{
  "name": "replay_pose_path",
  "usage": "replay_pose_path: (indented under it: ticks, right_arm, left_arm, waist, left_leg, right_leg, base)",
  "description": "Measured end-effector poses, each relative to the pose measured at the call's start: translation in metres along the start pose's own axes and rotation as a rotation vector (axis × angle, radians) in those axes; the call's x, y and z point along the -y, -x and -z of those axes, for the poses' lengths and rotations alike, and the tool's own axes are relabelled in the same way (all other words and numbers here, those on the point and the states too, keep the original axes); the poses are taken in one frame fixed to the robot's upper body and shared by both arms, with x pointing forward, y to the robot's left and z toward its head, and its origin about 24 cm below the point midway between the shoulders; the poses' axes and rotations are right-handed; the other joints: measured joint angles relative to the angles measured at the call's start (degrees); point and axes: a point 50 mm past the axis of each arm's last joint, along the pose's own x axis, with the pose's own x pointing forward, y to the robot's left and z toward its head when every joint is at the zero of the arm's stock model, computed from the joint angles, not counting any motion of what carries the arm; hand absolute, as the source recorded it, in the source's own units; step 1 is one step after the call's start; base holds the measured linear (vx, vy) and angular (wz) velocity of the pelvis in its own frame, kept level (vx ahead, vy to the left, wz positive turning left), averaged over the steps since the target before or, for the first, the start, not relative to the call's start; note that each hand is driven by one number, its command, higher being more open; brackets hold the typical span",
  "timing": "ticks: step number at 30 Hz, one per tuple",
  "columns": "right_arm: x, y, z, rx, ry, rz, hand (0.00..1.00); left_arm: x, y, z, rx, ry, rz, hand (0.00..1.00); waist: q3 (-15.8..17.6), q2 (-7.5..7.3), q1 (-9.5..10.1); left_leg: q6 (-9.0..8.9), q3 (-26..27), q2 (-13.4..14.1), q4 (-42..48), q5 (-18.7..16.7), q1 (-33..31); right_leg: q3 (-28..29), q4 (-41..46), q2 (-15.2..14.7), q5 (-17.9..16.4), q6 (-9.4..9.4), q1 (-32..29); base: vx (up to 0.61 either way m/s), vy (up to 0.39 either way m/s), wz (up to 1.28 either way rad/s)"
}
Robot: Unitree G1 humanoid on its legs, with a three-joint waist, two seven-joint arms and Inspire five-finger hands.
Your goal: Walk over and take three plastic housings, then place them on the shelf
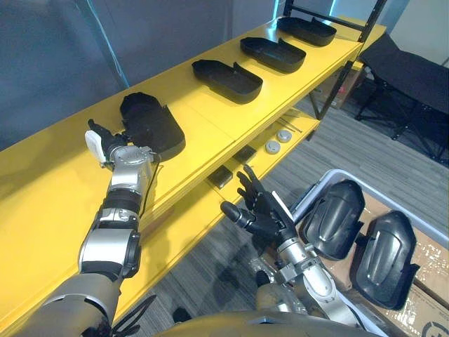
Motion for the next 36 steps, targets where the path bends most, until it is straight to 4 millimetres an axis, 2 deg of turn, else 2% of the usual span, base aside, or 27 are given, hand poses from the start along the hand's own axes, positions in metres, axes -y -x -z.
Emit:
replay_pose_path:
  ticks: [9, 13, 15, 16, 17, 20, 21, 22, 24, 28, 32, 36]
  right_arm:
    - [0.003, 0.002, 0.008, -0.024, -0.003, 0.041, 1.00]
    - [0.003, 0.002, 0.008, -0.022, 0.033, 0.050, 1.00]
    - [0.005, 0.001, 0.007, -0.014, 0.032, 0.061, 1.00]
    - [0.006, 0.000, 0.006, -0.010, 0.033, 0.064, 1.00]
    - [0.008, -0.001, 0.003, 0.004, 0.031, 0.076, 1.00]
    - [0.015, -0.006, -0.007, 0.055, 0.041, 0.113, 1.00]
    - [0.017, -0.007, -0.010, 0.068, 0.045, 0.125, 1.00]
    - [0.026, -0.010, -0.017, 0.096, 0.062, 0.165, 1.00]
    - [0.031, -0.011, -0.020, 0.110, 0.071, 0.195, 1.00]
    - [0.047, -0.010, -0.031, 0.144, 0.140, 0.285, 1.00]
    - [0.055, -0.009, -0.048, 0.203, 0.189, 0.329, 1.00]
    - [0.060, -0.007, -0.059, 0.247, 0.204, 0.352, 1.00]
  left_arm:
    - [-0.003, 0.000, -0.002, 0.031, -0.008, -0.042, 1.00]
    - [0.001, 0.005, -0.018, 0.139, 0.086, -0.007, 1.00]
    - [0.004, 0.021, -0.042, 0.285, 0.245, 0.072, 1.00]
    - [0.004, 0.027, -0.048, 0.325, 0.292, 0.095, 1.00]
    - [0.000, 0.042, -0.060, 0.405, 0.403, 0.146, 1.00]
    - [-0.013, 0.076, -0.071, 0.543, 0.606, 0.246, 1.00]
    - [-0.016, 0.083, -0.071, 0.553, 0.654, 0.273, 1.00]
    - [-0.024, 0.100, -0.066, 0.572, 0.757, 0.335, 1.00]
    - [-0.030, 0.109, -0.061, 0.577, 0.817, 0.365, 1.00]
    - [-0.060, 0.128, -0.041, 0.609, 0.907, 0.418, 1.00]
    - [-0.097, 0.136, -0.016, 0.664, 0.846, 0.395, 1.00]
    - [-0.119, 0.131, 0.011, 0.619, 0.755, 0.330, 1.00]
  waist:
    - [-0.37, -0.28, 0.82]
    - [-0.39, -0.28, 1.58]
    - [-0.39, -0.28, 2.26]
    - [-0.42, -0.24, 2.25]
    - [-0.54, -0.05, 2.28]
    - [-1.38, 1.17, 2.86]
    - [-1.61, 1.55, 3.09]
    - [-2.21, 2.54, 4.04]
    - [-2.65, 3.12, 4.39]
    - [-3.57, 4.49, 7.09]
    - [-5.33, 4.21, 9.30]
    - [-6.23, 3.08, 11.64]
  left_leg:
    - [0.05, -1.21, -0.02, 0.00, 0.19, 0.00]
    - [0.08, -1.50, -0.02, 0.02, 0.22, -0.10]
    - [0.09, -1.92, -0.04, 0.04, 0.25, -0.15]
    - [0.12, -2.09, -0.09, 0.04, 0.28, -0.13]
    - [0.12, -2.51, -0.14, 0.04, 0.28, -0.11]
    - [0.13, -2.97, -0.23, 0.03, 0.28, -0.10]
    - [0.13, -3.10, -0.24, 0.02, 0.28, -0.09]
    - [0.23, -3.88, -0.26, -0.01, 0.35, 0.13]
    - [0.24, -4.71, -0.26, -0.05, 0.48, 0.11]
    - [-0.27, -6.49, -0.11, -0.23, 0.48, -0.10]
    - [-0.47, -9.30, -0.10, -0.23, 0.92, -1.30]
    - [-0.66, -10.58, -0.19, -0.23, 1.15, -1.60]
  right_leg:
    - [-1.13, -0.04, -0.13, -0.12, -0.19, 0.80]
    - [-1.42, -0.04, -0.16, -0.13, -0.20, 0.92]
    - [-1.92, -0.07, -0.22, -0.15, -0.23, 1.22]
    - [-2.21, -0.09, -0.24, -0.16, -0.24, 1.39]
    - [-2.66, -0.09, -0.29, -0.17, -0.25, 1.69]
    - [-3.12, -0.09, -0.40, -0.19, -0.24, 2.01]
    - [-3.28, -0.09, -0.43, -0.20, -0.23, 2.11]
    - [-4.10, -0.25, -0.52, -0.35, -0.27, 2.91]
    - [-5.01, -0.47, -0.55, -0.51, -0.28, 3.52]
    - [-6.98, -1.08, -0.55, -1.28, -0.52, 4.37]
    - [-9.54, -1.49, -0.55, -1.33, -0.65, 5.01]
    - [-10.97, -2.02, -0.58, -1.34, -0.70, 5.93]
  base:
    - [-0.01, -0.008, 0.06]
    - [0.00, -0.004, 0.03]
    - [0.01, -0.007, 0.10]
    - [0.01, -0.007, 0.16]
    - [0.01, -0.003, 0.14]
    - [0.00, 0.001, 0.08]
    - [-0.02, -0.002, 0.15]
    - [-0.03, -0.007, 0.20]
    - [-0.04, -0.013, 0.25]
    - [-0.08, -0.013, 0.20]
    - [-0.03, -0.008, 0.26]
    - [0.01, -0.004, 0.21]
